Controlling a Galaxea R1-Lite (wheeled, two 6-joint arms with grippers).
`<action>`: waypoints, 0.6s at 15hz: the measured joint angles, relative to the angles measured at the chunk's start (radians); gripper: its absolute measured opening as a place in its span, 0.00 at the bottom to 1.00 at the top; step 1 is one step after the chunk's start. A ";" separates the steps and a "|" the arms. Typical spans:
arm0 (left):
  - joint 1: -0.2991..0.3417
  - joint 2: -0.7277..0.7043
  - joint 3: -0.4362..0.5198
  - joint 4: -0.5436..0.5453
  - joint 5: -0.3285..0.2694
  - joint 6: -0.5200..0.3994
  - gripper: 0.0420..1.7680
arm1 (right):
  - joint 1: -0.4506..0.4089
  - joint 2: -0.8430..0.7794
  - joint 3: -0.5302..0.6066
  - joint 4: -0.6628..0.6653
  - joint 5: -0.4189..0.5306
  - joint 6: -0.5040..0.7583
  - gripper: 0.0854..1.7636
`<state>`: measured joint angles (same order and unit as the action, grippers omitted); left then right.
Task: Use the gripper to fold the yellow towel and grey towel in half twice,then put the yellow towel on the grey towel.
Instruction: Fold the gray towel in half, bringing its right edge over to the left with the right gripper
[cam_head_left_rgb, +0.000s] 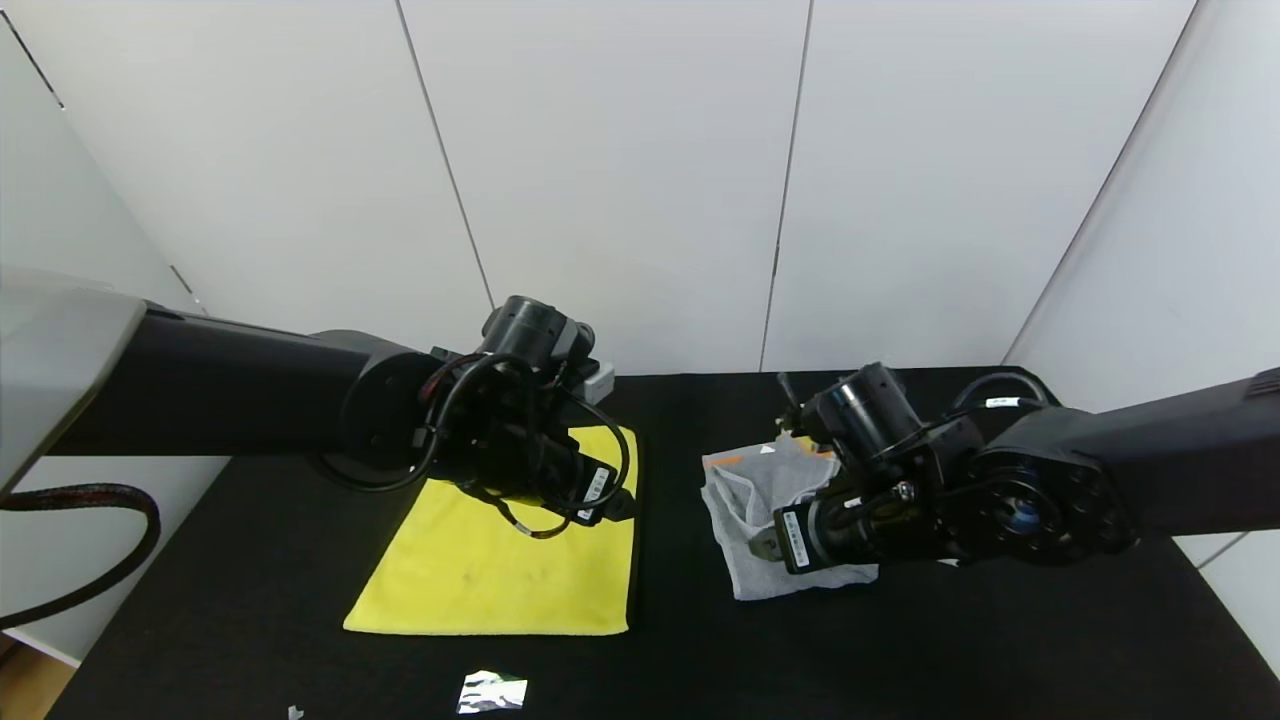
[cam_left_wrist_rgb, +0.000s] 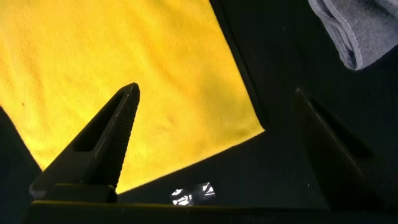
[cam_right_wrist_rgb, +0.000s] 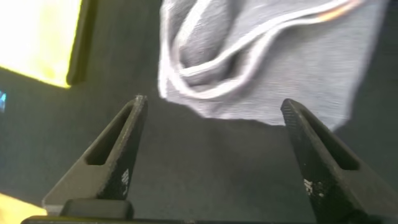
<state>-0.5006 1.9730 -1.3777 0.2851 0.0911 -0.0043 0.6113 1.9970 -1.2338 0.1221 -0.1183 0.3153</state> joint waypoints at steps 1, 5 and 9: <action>0.000 0.000 0.000 0.000 0.000 0.001 0.97 | -0.009 -0.011 0.002 0.003 -0.013 0.000 0.89; 0.005 -0.001 -0.001 -0.001 0.001 0.004 0.97 | -0.052 -0.062 0.016 0.079 -0.044 -0.003 0.92; 0.008 0.001 -0.004 -0.005 0.002 0.005 0.97 | -0.111 -0.073 0.018 0.104 -0.097 -0.004 0.94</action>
<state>-0.4926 1.9738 -1.3815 0.2804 0.0930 0.0009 0.5002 1.9243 -1.2155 0.2260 -0.2157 0.3109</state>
